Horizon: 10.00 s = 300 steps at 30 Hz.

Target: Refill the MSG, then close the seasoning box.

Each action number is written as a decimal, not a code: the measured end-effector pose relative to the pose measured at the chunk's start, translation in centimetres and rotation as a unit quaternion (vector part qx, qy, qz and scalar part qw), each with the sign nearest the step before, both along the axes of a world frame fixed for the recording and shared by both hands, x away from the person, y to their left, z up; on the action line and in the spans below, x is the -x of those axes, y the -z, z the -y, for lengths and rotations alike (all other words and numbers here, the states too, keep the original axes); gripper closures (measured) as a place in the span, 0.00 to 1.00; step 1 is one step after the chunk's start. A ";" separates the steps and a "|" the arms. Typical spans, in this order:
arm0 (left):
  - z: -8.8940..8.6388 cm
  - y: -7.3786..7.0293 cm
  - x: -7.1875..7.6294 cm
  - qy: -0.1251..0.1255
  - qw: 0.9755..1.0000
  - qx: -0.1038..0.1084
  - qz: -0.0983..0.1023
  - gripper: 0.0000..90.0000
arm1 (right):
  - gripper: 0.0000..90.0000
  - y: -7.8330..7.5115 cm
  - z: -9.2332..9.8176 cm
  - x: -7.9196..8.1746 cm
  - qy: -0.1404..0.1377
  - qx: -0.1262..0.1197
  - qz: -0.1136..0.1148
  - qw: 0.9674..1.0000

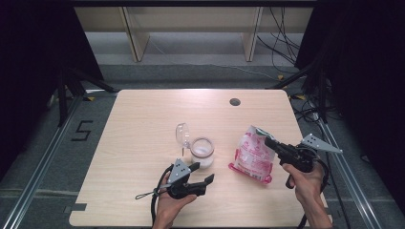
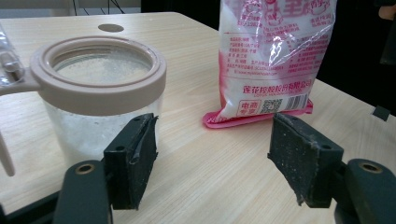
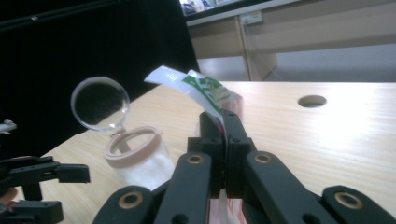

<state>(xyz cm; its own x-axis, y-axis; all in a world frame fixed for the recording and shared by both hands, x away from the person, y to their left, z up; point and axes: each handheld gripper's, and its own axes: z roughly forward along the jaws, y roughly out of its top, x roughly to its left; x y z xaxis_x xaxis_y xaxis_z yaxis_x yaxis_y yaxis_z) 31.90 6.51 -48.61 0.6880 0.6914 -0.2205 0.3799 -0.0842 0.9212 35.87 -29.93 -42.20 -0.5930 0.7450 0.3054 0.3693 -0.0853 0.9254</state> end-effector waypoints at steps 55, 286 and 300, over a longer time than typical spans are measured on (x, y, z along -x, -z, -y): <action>-6.5 -3.7 -2.5 -0.060 0.994 -0.091 0.001 0.35 | 0.79 4.9 3.4 -1.2 0.104 0.071 -0.063 0.990; -3.2 3.3 3.7 0.062 0.987 -0.150 -0.010 0.29 | 0.38 6.9 -2.6 10.7 -0.070 0.214 -0.084 0.971; -3.0 3.1 3.9 0.061 0.988 -0.140 -0.024 0.29 | 0.37 7.0 -2.5 10.6 -0.078 0.217 -0.083 0.969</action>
